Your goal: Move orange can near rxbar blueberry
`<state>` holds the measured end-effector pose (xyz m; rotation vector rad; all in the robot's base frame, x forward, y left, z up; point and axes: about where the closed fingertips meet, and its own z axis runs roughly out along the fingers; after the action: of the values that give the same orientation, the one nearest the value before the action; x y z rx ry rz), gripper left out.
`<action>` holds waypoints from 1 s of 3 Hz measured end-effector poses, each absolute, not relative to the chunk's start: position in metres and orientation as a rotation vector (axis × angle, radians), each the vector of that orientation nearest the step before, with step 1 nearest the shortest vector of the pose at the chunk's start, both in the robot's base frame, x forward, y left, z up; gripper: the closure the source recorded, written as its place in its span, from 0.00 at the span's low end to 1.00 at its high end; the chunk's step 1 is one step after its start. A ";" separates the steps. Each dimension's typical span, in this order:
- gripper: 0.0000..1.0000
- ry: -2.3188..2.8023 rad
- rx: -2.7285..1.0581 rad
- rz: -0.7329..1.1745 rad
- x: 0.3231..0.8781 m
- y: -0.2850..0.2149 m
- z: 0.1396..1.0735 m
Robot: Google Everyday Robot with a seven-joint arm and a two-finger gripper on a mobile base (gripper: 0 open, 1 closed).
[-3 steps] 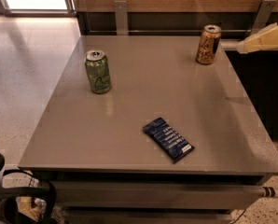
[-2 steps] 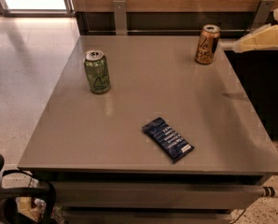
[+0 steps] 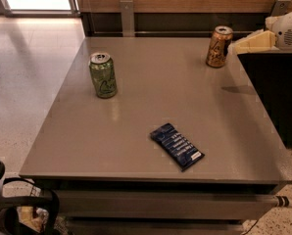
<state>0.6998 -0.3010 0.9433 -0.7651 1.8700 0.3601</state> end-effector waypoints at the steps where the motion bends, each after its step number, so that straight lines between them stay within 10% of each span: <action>1: 0.00 1.847 -0.752 0.392 0.717 -0.292 0.927; 3: 0.00 1.753 -0.717 0.455 0.755 -0.269 0.902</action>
Offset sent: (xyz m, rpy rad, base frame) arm 0.0491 0.0233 -0.0454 0.1094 -0.0657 0.0141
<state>0.7552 -0.2692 0.9022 -0.7167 1.7531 0.4550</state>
